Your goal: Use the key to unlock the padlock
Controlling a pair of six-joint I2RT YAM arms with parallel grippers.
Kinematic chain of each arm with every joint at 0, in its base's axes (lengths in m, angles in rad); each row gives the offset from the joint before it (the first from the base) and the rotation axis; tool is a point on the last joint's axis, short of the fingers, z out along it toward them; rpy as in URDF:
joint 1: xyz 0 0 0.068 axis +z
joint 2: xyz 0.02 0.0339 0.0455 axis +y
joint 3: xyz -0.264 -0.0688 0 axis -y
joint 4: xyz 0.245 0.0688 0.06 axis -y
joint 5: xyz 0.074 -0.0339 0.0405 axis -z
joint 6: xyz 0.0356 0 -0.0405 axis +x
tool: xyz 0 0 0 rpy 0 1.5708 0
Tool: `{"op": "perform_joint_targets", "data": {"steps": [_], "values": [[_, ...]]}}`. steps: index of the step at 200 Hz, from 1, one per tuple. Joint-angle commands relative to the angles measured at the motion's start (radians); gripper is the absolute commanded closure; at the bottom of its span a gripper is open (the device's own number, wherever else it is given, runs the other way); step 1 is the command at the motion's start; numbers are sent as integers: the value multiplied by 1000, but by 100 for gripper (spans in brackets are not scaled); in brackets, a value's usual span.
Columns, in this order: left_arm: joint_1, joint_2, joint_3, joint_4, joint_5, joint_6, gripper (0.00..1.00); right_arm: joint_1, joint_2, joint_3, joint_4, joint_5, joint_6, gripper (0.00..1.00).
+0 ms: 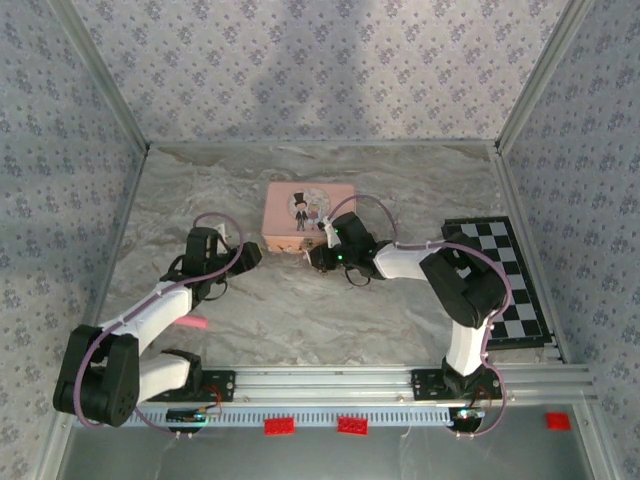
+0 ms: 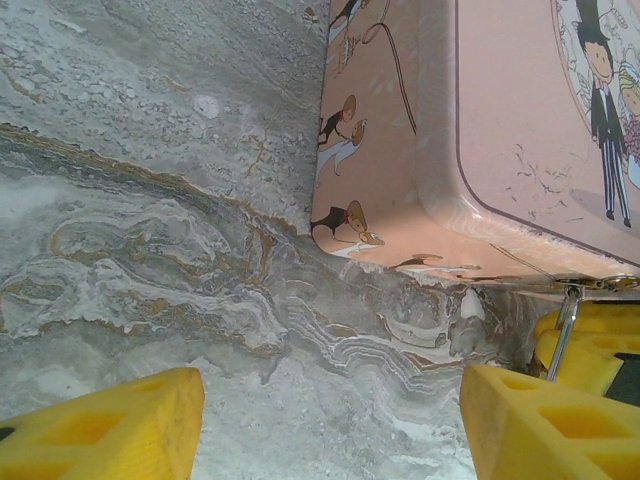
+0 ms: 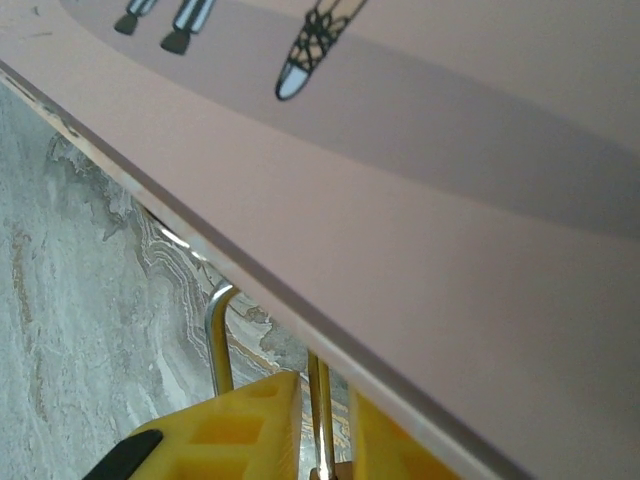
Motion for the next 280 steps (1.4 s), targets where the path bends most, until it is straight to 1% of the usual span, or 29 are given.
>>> {"op": "perform_joint_targets", "data": {"steps": [1,40,62,86,96,117,140,150,166,183,193,208,241,261,280], "values": [[12,8,4,26,24,-7,32,8,23,25,-11,5,7,83],[16,26,12,27,24,-30,32,13,6,-9,30,45,58,92],[16,36,18,23,20,-52,32,12,-6,-50,109,59,136,96],[16,38,0,40,-9,-119,32,26,-7,-85,199,83,239,100],[16,43,-11,70,-6,-141,32,41,-6,-96,237,107,284,100],[16,58,-1,106,-4,-159,31,77,-7,-108,246,219,360,100],[16,86,31,170,34,-149,31,98,-16,-162,347,302,450,100],[18,117,61,182,60,-128,31,104,-26,-180,372,340,478,100],[33,195,136,184,125,-36,31,108,-36,-193,410,388,499,100],[61,296,233,146,180,7,31,110,-40,-184,420,411,515,100],[73,342,266,159,208,-7,31,112,-36,-181,423,427,529,100],[72,383,284,205,216,-40,32,112,-32,-185,435,455,556,100],[46,465,342,226,243,-63,33,107,-29,-211,483,520,603,100],[14,479,355,244,248,-65,33,84,-11,-215,552,492,617,100],[-20,482,370,225,214,-59,33,66,4,-216,578,480,646,100]]}}
